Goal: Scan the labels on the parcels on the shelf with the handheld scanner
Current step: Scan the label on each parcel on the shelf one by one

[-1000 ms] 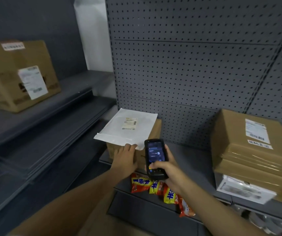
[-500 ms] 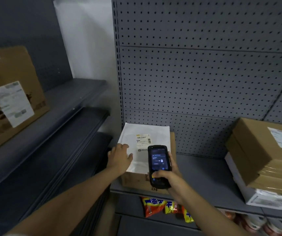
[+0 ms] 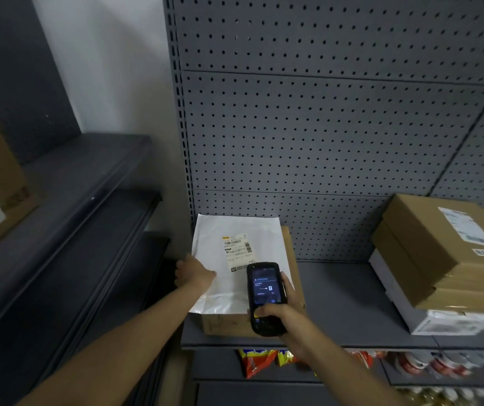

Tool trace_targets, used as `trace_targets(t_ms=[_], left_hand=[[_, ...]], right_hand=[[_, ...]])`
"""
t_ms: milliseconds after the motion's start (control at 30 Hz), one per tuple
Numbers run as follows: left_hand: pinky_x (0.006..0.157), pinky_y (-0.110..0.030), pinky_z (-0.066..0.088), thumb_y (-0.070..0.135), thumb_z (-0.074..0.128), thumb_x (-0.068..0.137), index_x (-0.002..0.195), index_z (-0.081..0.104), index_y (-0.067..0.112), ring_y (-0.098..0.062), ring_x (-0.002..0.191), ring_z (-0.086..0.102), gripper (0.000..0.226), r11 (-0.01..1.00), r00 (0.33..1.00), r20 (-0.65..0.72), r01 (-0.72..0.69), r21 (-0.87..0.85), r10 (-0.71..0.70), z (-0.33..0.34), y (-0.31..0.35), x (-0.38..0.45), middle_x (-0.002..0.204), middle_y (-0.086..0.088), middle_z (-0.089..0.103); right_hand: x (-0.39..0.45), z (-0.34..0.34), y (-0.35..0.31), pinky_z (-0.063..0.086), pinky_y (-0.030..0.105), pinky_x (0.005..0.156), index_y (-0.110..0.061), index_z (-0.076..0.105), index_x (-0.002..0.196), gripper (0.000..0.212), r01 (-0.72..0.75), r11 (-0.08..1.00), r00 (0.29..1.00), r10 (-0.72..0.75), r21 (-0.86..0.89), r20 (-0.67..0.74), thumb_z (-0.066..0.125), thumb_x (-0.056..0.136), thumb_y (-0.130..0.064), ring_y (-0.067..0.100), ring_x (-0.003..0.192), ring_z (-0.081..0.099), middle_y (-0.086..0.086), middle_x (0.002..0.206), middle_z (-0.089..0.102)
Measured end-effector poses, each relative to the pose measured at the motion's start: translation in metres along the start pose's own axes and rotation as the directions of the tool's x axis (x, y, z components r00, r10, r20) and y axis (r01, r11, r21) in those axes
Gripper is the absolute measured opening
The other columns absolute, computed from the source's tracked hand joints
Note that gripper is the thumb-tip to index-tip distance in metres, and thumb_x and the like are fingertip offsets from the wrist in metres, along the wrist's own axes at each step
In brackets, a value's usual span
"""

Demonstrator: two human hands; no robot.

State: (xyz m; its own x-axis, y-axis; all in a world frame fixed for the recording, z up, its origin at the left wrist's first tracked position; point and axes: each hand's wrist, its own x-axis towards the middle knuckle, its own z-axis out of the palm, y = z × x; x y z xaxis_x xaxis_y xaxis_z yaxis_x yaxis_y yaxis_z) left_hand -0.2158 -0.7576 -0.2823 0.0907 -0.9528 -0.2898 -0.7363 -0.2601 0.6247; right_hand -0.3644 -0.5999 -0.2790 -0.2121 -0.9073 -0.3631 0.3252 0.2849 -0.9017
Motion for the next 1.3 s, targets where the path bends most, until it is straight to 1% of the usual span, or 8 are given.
trace_targets(t_ms=[133,267,367,567,900,1100,1200,1300], left_hand=[[0.097,-0.042,0.045,0.012,0.081,0.072,0.139,0.03,0.003,-0.037,0.123,0.046,0.084,0.98,0.997,0.071,0.047,-0.193,-0.034,-0.006,0.003,0.009,0.139,-0.019,0.035],[0.092,-0.044,0.05,0.01,0.068,0.084,0.124,0.049,0.0,-0.034,0.104,0.06,0.045,0.862,0.978,0.209,0.101,-0.497,0.006,-0.01,-0.005,0.013,0.122,-0.017,0.059],[0.091,-0.044,0.051,0.01,0.064,0.088,0.116,0.052,0.0,-0.031,0.099,0.061,0.032,0.854,0.967,0.251,0.091,-0.512,0.048,-0.012,-0.01,0.007,0.115,-0.015,0.063],[0.093,-0.04,0.044,0.01,0.054,0.095,0.128,0.033,0.011,-0.025,0.107,0.052,0.039,0.866,0.965,0.196,-0.058,-0.497,0.177,-0.018,-0.009,-0.031,0.115,-0.006,0.051],[0.082,-0.028,0.044,0.004,0.057,0.092,0.113,0.042,0.018,-0.017,0.098,0.055,0.03,0.727,0.931,0.034,-0.26,-0.635,0.363,-0.02,0.008,-0.118,0.114,-0.004,0.056],[0.087,-0.029,0.046,0.002,0.056,0.092,0.125,0.047,0.014,-0.018,0.106,0.056,0.036,0.671,0.916,-0.035,-0.318,-0.67,0.399,-0.013,0.014,-0.185,0.117,0.0,0.058],[0.091,-0.034,0.047,0.002,0.056,0.092,0.129,0.049,0.013,-0.019,0.107,0.057,0.039,0.658,0.914,-0.061,-0.333,-0.676,0.4,-0.008,0.014,-0.214,0.118,-0.001,0.06],[0.092,-0.035,0.047,0.001,0.056,0.091,0.127,0.052,0.012,-0.019,0.107,0.058,0.037,0.652,0.91,-0.066,-0.342,-0.677,0.409,-0.001,0.009,-0.238,0.117,-0.003,0.061]], right_hand=[[-0.005,0.002,0.0,0.053,0.049,0.094,-0.04,0.046,0.132,0.089,-0.015,1.0,1.0,0.015,-0.011,-0.002,0.071,0.062,0.008,0.029,0.109,0.062,0.006,0.115,0.067],[-0.008,0.0,0.001,0.055,0.045,0.092,-0.043,0.047,0.128,0.085,-0.025,0.999,1.0,0.025,-0.044,-0.009,0.065,0.071,0.017,0.028,0.111,0.059,0.007,0.119,0.064],[-0.012,-0.003,0.003,0.055,0.046,0.092,-0.039,0.048,0.13,0.088,-0.005,0.999,1.0,0.004,-0.043,-0.011,0.069,0.062,0.011,0.029,0.112,0.06,0.008,0.119,0.065],[-0.032,-0.007,0.005,0.054,0.042,0.091,-0.037,0.047,0.135,0.094,0.013,1.0,1.0,-0.013,0.007,0.027,0.069,0.054,0.005,0.03,0.114,0.06,0.009,0.122,0.065],[-0.102,-0.035,-0.01,0.054,0.041,0.086,-0.039,0.052,0.129,0.088,0.077,0.993,0.99,-0.087,0.091,0.114,0.069,0.057,0.007,0.032,0.11,0.062,0.011,0.117,0.069],[-0.162,-0.071,-0.017,0.05,0.052,0.096,-0.034,0.055,0.13,0.082,0.099,0.98,0.974,-0.131,0.17,0.187,0.065,0.062,0.011,0.039,0.105,0.062,0.02,0.122,0.066],[-0.195,-0.088,-0.02,0.058,0.041,0.078,-0.032,0.055,0.129,0.08,0.098,0.98,0.955,-0.141,0.173,0.26,0.062,0.064,0.014,0.034,0.093,0.069,0.018,0.115,0.069],[-0.224,-0.1,-0.025,0.058,0.035,0.074,-0.032,0.057,0.127,0.076,0.121,0.98,0.929,-0.168,0.158,0.331,0.06,0.067,0.014,0.032,0.091,0.068,0.016,0.113,0.069]])
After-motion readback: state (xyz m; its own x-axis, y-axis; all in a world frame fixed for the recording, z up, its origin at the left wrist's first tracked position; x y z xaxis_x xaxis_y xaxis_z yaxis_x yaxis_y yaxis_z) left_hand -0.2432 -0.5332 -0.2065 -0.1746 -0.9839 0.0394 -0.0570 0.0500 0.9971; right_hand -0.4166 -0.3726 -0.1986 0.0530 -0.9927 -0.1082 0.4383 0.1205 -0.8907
